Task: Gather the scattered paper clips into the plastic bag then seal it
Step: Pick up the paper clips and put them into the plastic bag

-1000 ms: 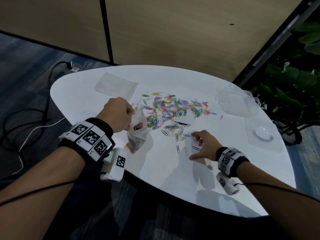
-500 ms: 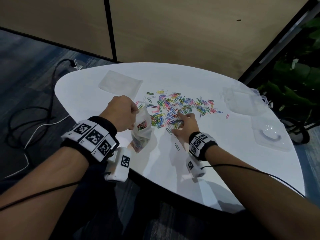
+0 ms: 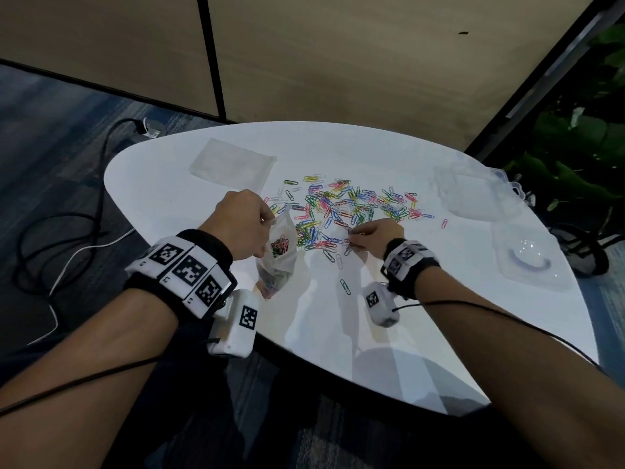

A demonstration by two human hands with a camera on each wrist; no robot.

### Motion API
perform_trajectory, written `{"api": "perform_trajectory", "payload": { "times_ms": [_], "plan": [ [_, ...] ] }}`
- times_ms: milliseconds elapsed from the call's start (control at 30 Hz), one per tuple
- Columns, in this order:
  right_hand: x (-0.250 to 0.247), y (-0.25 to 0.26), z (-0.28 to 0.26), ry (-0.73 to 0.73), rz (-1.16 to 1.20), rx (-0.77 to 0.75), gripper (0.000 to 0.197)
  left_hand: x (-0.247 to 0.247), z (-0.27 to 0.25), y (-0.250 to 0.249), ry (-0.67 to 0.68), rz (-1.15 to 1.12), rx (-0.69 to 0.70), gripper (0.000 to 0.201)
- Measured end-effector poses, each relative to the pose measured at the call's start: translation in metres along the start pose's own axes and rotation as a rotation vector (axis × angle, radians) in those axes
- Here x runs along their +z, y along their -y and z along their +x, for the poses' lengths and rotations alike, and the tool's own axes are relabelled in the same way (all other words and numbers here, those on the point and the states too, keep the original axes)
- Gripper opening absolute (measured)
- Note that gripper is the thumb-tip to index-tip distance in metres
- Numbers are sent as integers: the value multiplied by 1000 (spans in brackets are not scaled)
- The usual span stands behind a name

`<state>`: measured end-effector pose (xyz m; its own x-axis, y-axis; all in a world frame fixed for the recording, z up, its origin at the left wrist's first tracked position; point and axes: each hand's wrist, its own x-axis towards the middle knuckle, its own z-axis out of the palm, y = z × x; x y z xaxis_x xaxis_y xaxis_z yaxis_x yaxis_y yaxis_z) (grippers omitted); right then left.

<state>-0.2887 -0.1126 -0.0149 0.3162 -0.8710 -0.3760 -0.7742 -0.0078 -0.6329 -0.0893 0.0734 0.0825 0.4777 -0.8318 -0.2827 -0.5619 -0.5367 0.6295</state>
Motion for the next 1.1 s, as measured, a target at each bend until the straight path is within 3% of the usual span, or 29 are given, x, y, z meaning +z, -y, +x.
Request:
{"api": "perform_trajectory", "payload": {
  "times_ms": [100, 167, 267, 367, 533, 633, 733, 800, 833, 900, 967, 1100],
  "plan": [
    [-16, 13, -7, 249, 716, 162, 30, 2, 1, -2, 4, -4, -7, 21],
    [-24, 33, -18, 422, 971, 156, 35, 3, 1, -6, 7, -12, -14, 22],
    [-23, 70, -42, 620, 1049, 46, 22, 4, 1, -7, 9, -29, -13, 21],
    [-9, 92, -65, 695, 948, -24, 11, 6, 1, -7, 6, -49, -9, 22],
    [12, 98, -84, 551, 551, -203, 24, 4, -3, -9, -22, -41, -5, 30],
    [7, 103, -85, 541, 476, -269, 26, 2, -2, -8, -36, -43, -6, 28],
    [-8, 97, -80, 332, 440, -312, 18, -1, 0, -5, -41, -48, -4, 25],
    [-15, 77, -76, 177, 159, -278, 22, -5, -1, -2, -45, -41, -3, 26],
    [-14, 62, -76, 162, -51, -210, 34, -8, -2, 0, -47, -41, -5, 25],
    [-4, 25, -81, 246, -310, 28, 72, -14, -5, 7, -53, -47, -13, 23],
    [14, -7, -87, 269, -350, 139, 95, -20, -6, 16, -66, -60, -22, 20],
    [52, -20, -81, 9, -224, 26, 66, -30, -8, 31, -125, -91, -35, 21]
  ]
}}
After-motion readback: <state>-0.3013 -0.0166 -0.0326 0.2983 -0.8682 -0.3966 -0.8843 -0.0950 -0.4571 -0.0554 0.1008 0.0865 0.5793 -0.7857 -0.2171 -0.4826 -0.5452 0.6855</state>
